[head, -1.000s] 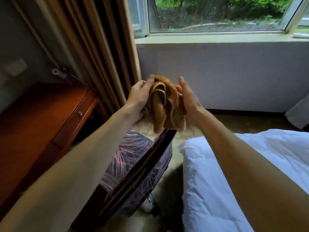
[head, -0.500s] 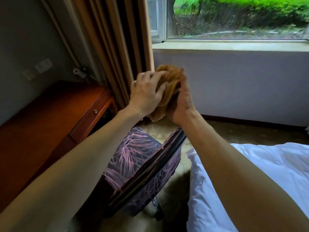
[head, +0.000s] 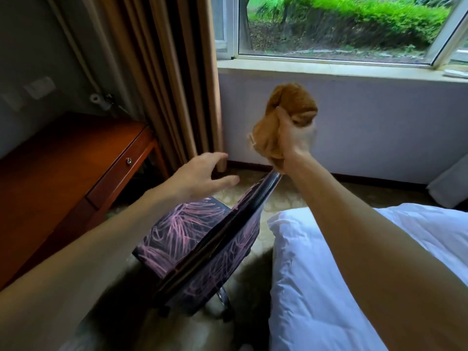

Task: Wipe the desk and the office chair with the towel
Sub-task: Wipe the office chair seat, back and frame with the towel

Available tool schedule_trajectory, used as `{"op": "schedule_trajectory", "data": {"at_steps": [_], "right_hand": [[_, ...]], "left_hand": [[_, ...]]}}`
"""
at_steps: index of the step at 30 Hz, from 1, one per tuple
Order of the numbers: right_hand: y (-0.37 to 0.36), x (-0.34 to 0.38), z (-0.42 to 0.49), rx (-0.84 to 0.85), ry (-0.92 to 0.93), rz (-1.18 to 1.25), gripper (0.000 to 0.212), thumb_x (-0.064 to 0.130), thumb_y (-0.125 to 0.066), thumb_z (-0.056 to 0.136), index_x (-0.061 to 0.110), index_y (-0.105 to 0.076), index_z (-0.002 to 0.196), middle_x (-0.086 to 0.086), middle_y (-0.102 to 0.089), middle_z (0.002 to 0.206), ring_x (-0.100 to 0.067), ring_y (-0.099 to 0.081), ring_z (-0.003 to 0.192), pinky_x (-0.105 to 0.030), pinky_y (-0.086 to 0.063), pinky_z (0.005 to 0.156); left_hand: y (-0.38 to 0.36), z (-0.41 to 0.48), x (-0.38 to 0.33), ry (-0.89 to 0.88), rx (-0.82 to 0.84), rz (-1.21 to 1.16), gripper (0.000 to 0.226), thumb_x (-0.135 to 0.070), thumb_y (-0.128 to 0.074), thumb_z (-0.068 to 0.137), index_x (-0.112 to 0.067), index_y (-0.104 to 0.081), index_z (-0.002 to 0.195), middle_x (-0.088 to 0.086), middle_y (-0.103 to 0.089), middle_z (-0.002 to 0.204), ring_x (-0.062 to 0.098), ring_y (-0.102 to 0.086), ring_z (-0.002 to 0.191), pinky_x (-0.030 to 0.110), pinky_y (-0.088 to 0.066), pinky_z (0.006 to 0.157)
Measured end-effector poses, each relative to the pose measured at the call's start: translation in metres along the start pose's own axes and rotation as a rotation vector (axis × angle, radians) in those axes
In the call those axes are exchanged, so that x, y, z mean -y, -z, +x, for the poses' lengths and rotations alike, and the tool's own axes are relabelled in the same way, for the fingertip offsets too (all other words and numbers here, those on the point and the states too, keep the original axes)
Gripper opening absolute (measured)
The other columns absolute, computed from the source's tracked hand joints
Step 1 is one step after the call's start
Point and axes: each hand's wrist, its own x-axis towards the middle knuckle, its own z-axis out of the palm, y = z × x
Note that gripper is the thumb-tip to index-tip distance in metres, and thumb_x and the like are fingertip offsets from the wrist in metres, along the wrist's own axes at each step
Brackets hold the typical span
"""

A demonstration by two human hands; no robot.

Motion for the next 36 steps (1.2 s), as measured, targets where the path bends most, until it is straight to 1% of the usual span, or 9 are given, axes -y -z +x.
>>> {"op": "schedule_trajectory", "data": {"at_steps": [3, 7, 10, 14, 20, 24, 28, 32, 36], "right_hand": [[0.024, 0.001, 0.015, -0.034, 0.274, -0.423, 0.066, 0.059, -0.078, 0.076, 0.034, -0.057, 0.133, 0.008, -0.066, 0.113, -0.019, -0.064, 0.099, -0.04, -0.054, 0.089], [0.046, -0.007, 0.022, 0.17, 0.528, -0.932, 0.063, 0.051, -0.073, 0.076, 0.045, -0.047, 0.134, 0.001, -0.061, 0.121, -0.026, -0.057, 0.093, -0.045, -0.051, 0.08], [0.047, -0.024, 0.018, 0.357, 0.583, -1.133, 0.064, 0.035, -0.074, 0.078, 0.041, -0.048, 0.136, -0.004, -0.066, 0.12, -0.034, -0.063, 0.105, -0.054, -0.051, 0.094], [0.042, -0.054, 0.013, 0.588, 0.457, -1.315, 0.06, 0.044, -0.073, 0.078, 0.039, -0.05, 0.133, -0.001, -0.067, 0.122, -0.034, -0.056, 0.123, -0.065, -0.026, 0.118], [0.036, -0.082, -0.014, 0.748, 0.478, -1.376, 0.059, 0.06, -0.072, 0.074, 0.032, -0.057, 0.124, 0.001, -0.058, 0.133, -0.028, -0.047, 0.131, -0.055, -0.031, 0.112], [0.035, -0.089, -0.046, 0.704, 0.548, -1.368, 0.051, 0.063, -0.063, 0.069, 0.033, -0.055, 0.109, 0.003, -0.061, 0.113, -0.026, -0.053, 0.117, -0.053, -0.035, 0.105], [0.044, -0.091, -0.07, 0.63, 0.598, -1.377, 0.057, 0.062, -0.058, 0.069, 0.031, -0.054, 0.117, -0.001, -0.066, 0.115, -0.031, -0.058, 0.115, -0.06, -0.031, 0.113], [0.068, -0.098, -0.079, 0.597, 0.475, -1.333, 0.053, 0.058, -0.062, 0.076, 0.034, -0.051, 0.122, -0.001, -0.064, 0.122, -0.033, -0.057, 0.12, -0.065, -0.027, 0.116], [0.059, -0.111, -0.112, 0.638, 0.413, -1.237, 0.048, 0.063, -0.058, 0.072, 0.035, -0.053, 0.11, 0.002, -0.068, 0.113, -0.027, -0.061, 0.107, -0.055, -0.038, 0.107]], "left_hand": [[-0.036, -0.025, 0.003, -0.024, 0.207, 0.178, 0.122, -0.102, -0.039, 0.066, -0.024, -0.032, 0.159, 0.004, -0.043, 0.158, 0.024, -0.041, 0.144, 0.044, -0.038, 0.116], [-0.077, -0.042, 0.012, -0.08, 0.278, 0.276, 0.126, -0.093, -0.055, 0.07, -0.022, -0.01, 0.164, 0.01, -0.027, 0.166, 0.029, -0.03, 0.151, 0.047, -0.03, 0.121], [-0.089, -0.05, 0.029, -0.021, 0.265, 0.31, 0.123, -0.079, -0.063, 0.077, -0.017, -0.003, 0.165, 0.009, -0.022, 0.168, 0.027, -0.024, 0.153, 0.046, -0.026, 0.122], [-0.102, -0.069, 0.041, 0.051, 0.164, 0.193, 0.114, -0.071, -0.063, 0.08, -0.021, -0.006, 0.165, -0.001, -0.024, 0.168, 0.018, -0.022, 0.154, 0.043, -0.022, 0.125], [-0.103, -0.108, 0.061, 0.123, -0.01, 0.138, 0.115, -0.077, -0.068, 0.075, -0.024, -0.016, 0.163, -0.002, -0.032, 0.163, 0.019, -0.028, 0.151, 0.041, -0.024, 0.122], [-0.102, -0.144, 0.079, 0.212, -0.097, 0.074, 0.121, -0.084, -0.065, 0.071, -0.025, -0.016, 0.164, -0.001, -0.032, 0.164, 0.021, -0.028, 0.151, 0.045, -0.027, 0.124], [-0.1, -0.19, 0.104, 0.368, -0.169, 0.02, 0.123, -0.095, -0.053, 0.066, -0.026, -0.022, 0.162, 0.004, -0.038, 0.161, 0.026, -0.033, 0.148, 0.051, -0.031, 0.121], [-0.089, -0.22, 0.13, 0.384, -0.384, 0.027, 0.098, -0.087, -0.031, 0.085, -0.016, -0.047, 0.15, 0.009, -0.056, 0.147, 0.029, -0.048, 0.137, 0.051, -0.033, 0.116], [-0.072, -0.226, 0.152, 0.665, -0.607, -0.257, 0.085, -0.075, -0.021, 0.091, -0.015, -0.057, 0.139, 0.013, -0.066, 0.132, 0.034, -0.058, 0.123, 0.055, -0.042, 0.105]]}}
